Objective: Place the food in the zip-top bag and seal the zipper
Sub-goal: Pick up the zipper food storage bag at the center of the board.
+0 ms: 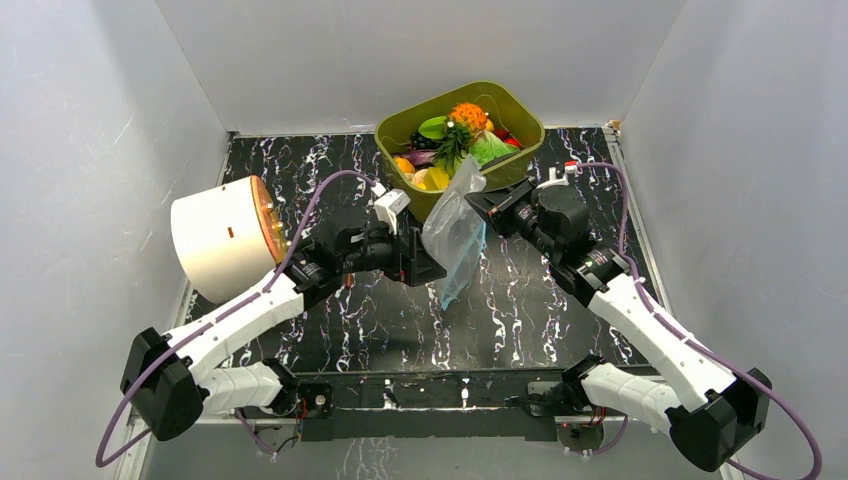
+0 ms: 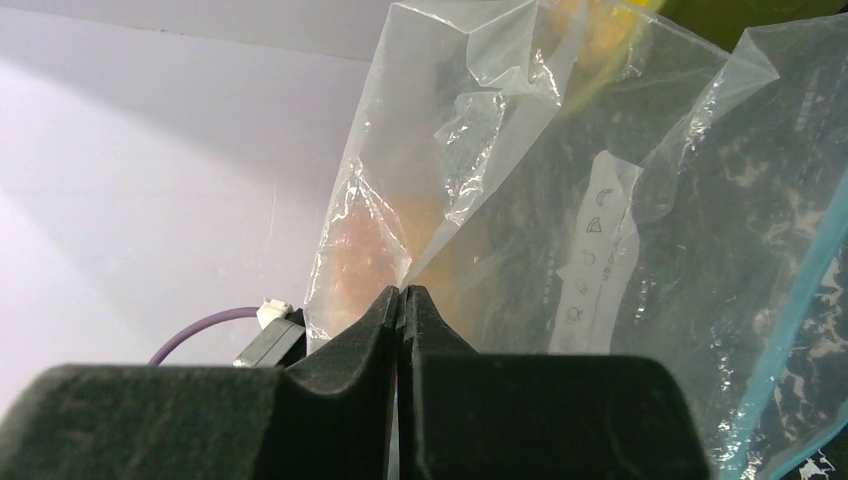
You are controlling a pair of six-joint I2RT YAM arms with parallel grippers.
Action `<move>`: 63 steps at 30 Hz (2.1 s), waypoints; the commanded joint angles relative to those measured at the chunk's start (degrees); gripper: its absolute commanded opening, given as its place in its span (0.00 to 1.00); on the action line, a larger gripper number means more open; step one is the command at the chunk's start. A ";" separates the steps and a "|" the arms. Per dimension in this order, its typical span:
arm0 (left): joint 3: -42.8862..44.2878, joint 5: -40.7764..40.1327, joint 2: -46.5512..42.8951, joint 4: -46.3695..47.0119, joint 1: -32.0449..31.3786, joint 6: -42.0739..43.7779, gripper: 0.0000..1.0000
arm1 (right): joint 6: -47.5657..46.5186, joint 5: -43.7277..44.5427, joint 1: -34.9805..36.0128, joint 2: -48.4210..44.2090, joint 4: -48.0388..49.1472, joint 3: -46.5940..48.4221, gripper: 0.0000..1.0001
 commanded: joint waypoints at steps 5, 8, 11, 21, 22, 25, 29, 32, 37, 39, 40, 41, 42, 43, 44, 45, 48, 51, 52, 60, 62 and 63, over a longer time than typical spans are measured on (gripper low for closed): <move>3.13 -5.56 -0.66 -0.64 -1.27 1.68 0.18 | -3.26 -0.84 -0.26 -1.74 6.06 -0.26 0.00; 3.09 -5.40 -1.75 -1.05 -1.29 1.36 0.01 | -6.50 -1.82 -0.20 -3.50 6.35 -2.51 0.17; 2.55 -5.12 -2.78 -0.71 -1.37 -0.07 0.00 | -10.21 -1.88 -0.22 -5.73 4.12 -4.19 0.38; 0.16 -7.87 -9.52 5.76 -1.38 -11.14 0.00 | -21.87 -2.73 -0.20 -17.69 2.60 -12.25 0.62; 0.34 -8.27 -10.23 6.10 -1.40 -12.20 0.00 | -20.30 -2.39 -0.20 -19.33 2.56 -13.41 0.62; 0.73 -8.80 -11.85 7.68 -1.38 -15.16 0.00 | -11.42 -2.65 -0.20 -23.87 2.32 -16.88 0.62; 0.39 -9.36 -13.41 11.33 -1.38 -18.79 0.00 | -1.80 -2.98 -0.20 -29.30 5.78 -22.13 0.59; 0.40 -11.17 -14.50 12.59 -1.38 -21.01 0.00 | 0.61 -0.67 -0.15 -32.28 5.42 -23.36 0.57; 0.57 -15.46 -16.28 13.48 -1.38 -25.05 0.00 | -19.30 -4.96 -0.20 -30.48 14.32 -24.30 0.56; 0.98 -16.59 -16.69 13.37 -1.35 -25.97 0.00 | -32.74 -8.87 -0.20 -27.25 14.31 -23.06 0.52; 1.55 -17.11 -16.76 12.48 -1.39 -26.15 0.00 | -37.89 -10.40 -0.24 -26.21 13.86 -22.66 0.51; 2.07 -17.43 -16.75 11.69 -1.38 -26.19 0.00 | -42.54 -11.15 -0.20 -25.63 13.52 -22.70 0.50; 2.45 -17.50 -16.55 10.95 -1.38 -26.13 0.00 | -46.42 -12.11 -0.20 -25.50 13.82 -23.25 0.50; 2.80 -17.51 -16.35 10.41 -1.38 -26.04 0.00 | -50.00 -13.26 -0.20 -25.86 14.85 -23.92 0.50; 2.91 -17.39 -16.29 10.09 -1.38 -26.20 0.00 | -53.37 -14.40 -0.22 -26.79 16.57 -25.05 0.50; 2.78 -17.37 -16.24 9.97 -1.38 -26.49 0.00 | -56.96 -15.59 -0.20 -28.06 19.00 -26.66 0.51; 2.12 -17.19 -16.33 9.84 -1.37 -27.31 0.00 | -64.56 -20.96 -0.20 -32.10 29.03 -32.26 0.51; 1.60 -16.70 -16.38 9.47 -1.38 -27.79 0.00 | -70.36 -23.74 -0.25 -33.96 35.29 -36.78 0.51; 1.44 -16.58 -16.52 9.30 -1.38 -27.85 0.00 | -71.86 -24.34 -0.25 -33.89 36.36 -37.24 0.51; -0.09 -16.76 -18.17 9.03 -1.38 -28.76 0.00 | -75.48 -28.05 -0.20 -26.17 41.54 -36.30 0.50; -0.33 -16.85 -18.25 8.87 -1.38 -28.75 0.00 | -74.40 -29.05 -0.13 -24.06 44.48 -36.65 0.50; -0.36 -16.84 -18.28 8.80 -1.38 -28.68 0.00 | -73.87 -29.40 -0.16 -23.07 45.76 -36.92 0.49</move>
